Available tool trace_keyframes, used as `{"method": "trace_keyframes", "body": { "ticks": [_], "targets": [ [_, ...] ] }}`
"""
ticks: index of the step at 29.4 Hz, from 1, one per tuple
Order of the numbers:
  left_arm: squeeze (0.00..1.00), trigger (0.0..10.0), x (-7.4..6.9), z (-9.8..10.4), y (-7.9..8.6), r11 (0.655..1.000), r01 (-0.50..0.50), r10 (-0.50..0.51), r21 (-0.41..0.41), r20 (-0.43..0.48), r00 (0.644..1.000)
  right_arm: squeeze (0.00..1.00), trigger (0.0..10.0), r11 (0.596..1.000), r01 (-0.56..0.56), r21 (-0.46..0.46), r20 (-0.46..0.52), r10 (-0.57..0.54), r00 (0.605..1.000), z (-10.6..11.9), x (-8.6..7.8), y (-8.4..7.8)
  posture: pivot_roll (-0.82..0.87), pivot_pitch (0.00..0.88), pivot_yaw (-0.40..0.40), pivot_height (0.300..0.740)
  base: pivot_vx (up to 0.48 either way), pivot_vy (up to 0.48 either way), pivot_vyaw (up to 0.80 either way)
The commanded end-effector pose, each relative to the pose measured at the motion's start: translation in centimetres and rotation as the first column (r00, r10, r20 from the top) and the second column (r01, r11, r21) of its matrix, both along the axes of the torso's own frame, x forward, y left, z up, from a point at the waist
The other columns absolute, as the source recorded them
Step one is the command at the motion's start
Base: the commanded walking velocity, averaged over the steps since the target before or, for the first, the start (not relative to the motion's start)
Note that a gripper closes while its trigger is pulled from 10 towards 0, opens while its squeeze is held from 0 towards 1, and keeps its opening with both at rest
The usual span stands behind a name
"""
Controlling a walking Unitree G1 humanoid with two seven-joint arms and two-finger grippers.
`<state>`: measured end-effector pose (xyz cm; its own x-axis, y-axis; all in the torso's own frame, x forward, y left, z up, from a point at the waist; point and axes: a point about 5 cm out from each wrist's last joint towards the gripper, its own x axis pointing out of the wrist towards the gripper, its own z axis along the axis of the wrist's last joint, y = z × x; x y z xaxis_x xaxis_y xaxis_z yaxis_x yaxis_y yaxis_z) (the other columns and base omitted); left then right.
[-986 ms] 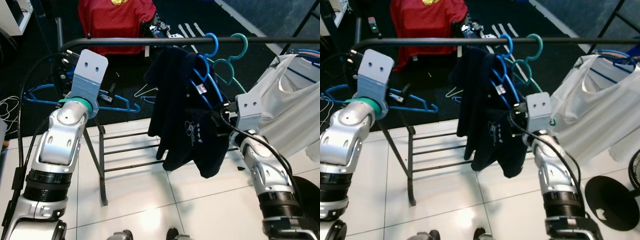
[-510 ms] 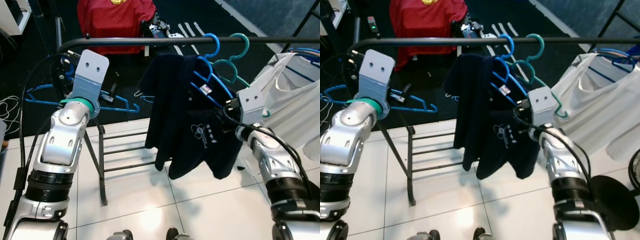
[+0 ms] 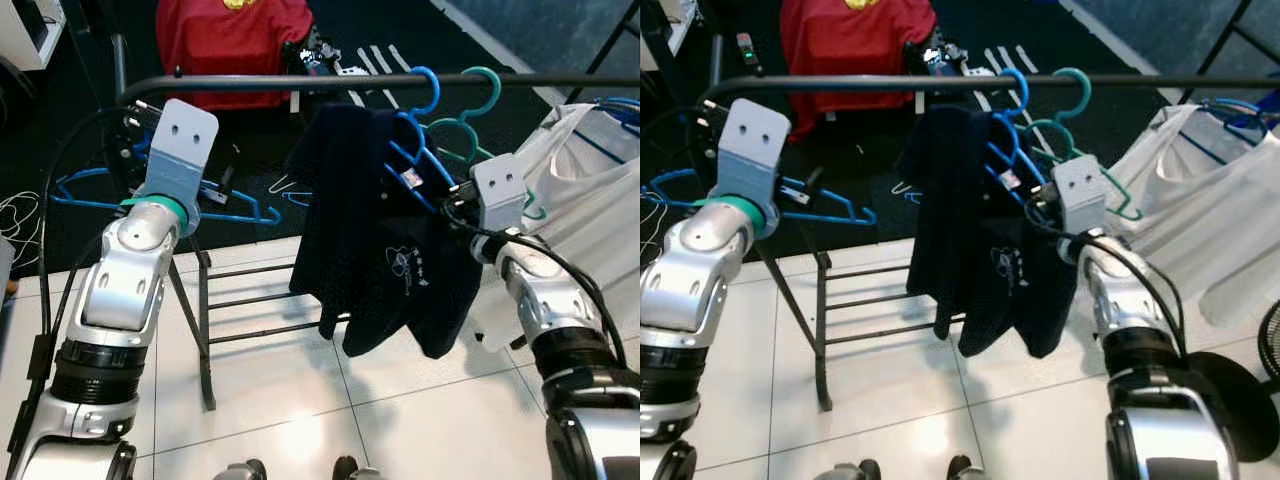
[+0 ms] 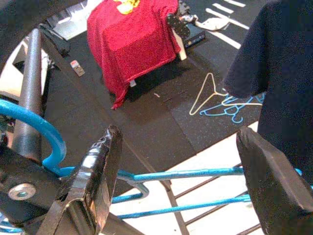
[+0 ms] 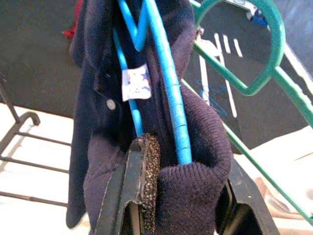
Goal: Hang hanger
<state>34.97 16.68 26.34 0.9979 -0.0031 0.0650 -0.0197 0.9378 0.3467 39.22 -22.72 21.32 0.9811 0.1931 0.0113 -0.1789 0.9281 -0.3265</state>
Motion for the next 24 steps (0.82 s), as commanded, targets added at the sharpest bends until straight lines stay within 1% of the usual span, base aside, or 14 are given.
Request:
{"method": "trace_keyframes", "body": {
  "ticks": [1, 7, 8, 10, 13, 14, 19, 21, 22, 24],
  "targets": [
    [0.00, 10.0, -0.2, -0.4, 0.0, 1.000, -0.006, 0.006, 0.005, -0.010, 1.000, 0.00, 10.0, 1.000, -0.006, -0.028, -0.004, 0.006, 1.000, 0.1, 0.1, -0.2, 0.05, 0.113, 0.057, 0.740, 0.000, 0.000, 0.00],
    [0.00, 10.0, -0.3, -0.3, 0.1, 1.000, -0.010, 0.010, 0.008, -0.011, 1.000, 0.00, 10.0, 0.999, -0.030, -0.041, 0.006, 0.030, 1.000, 1.1, 0.7, 0.2, 0.06, 0.121, 0.058, 0.740, 0.000, 0.000, 0.00],
    [0.00, 10.0, -0.3, -0.3, 0.2, 1.000, -0.011, 0.011, 0.009, -0.012, 1.000, 0.00, 10.0, 0.998, -0.048, -0.034, 0.014, 0.048, 0.999, 1.6, 0.9, 0.4, 0.07, 0.124, 0.057, 0.740, 0.000, 0.000, 0.00],
    [0.00, 10.0, -0.3, -0.3, 0.2, 1.000, -0.011, 0.011, 0.009, -0.012, 1.000, 0.00, 10.0, 0.998, -0.048, -0.034, 0.014, 0.048, 0.999, 1.6, 0.9, 0.4, 0.07, 0.124, 0.057, 0.740, 0.000, 0.000, 0.00],
    [0.00, 10.0, -0.4, -0.3, 0.2, 1.000, -0.012, 0.013, 0.009, -0.012, 1.000, 0.00, 10.0, 0.997, -0.069, -0.020, 0.014, 0.069, 0.998, 2.3, 1.3, 0.9, 0.07, 0.127, 0.053, 0.740, 0.000, 0.000, 0.00],
    [0.00, 10.0, -0.4, -0.2, 0.2, 1.000, -0.014, 0.015, 0.009, -0.011, 1.000, 0.00, 10.0, 0.996, -0.092, -0.017, 0.014, 0.092, 0.996, 2.6, 1.4, 1.3, 0.07, 0.129, 0.053, 0.740, 0.000, 0.000, 0.00],
    [0.00, 10.0, -0.4, -0.2, 0.2, 1.000, -0.017, 0.017, 0.010, -0.011, 1.000, 0.00, 10.0, 0.994, -0.110, -0.020, 0.012, 0.111, 0.994, 2.7, 1.5, 1.6, 0.07, 0.131, 0.052, 0.740, 0.000, 0.000, 0.00],
    [0.00, 10.0, -0.4, -0.2, 0.2, 1.000, -0.018, 0.019, 0.009, -0.012, 1.000, 0.00, 0.0, 0.994, -0.108, -0.013, -0.023, 0.108, 0.994, 2.1, 1.5, 1.6, 0.07, 0.133, 0.050, 0.740, 0.000, 0.000, 0.00],
    [0.00, 10.0, -0.4, -0.2, 0.2, 1.000, -0.018, 0.019, 0.009, -0.012, 1.000, 0.00, 0.0, 0.994, -0.108, -0.013, -0.023, 0.108, 0.994, 2.1, 1.5, 1.6, 0.07, 0.133, 0.050, 0.740, 0.000, 0.000, 0.00],
    [0.00, 10.0, -0.4, -0.2, 0.2, 1.000, -0.020, 0.020, 0.007, -0.012, 1.000, 0.00, 0.0, 0.995, -0.100, -0.011, -0.050, 0.099, 0.994, 1.5, 1.5, 1.4, 0.07, 0.134, 0.050, 0.740, 0.000, 0.000, 0.00]
  ]
}}
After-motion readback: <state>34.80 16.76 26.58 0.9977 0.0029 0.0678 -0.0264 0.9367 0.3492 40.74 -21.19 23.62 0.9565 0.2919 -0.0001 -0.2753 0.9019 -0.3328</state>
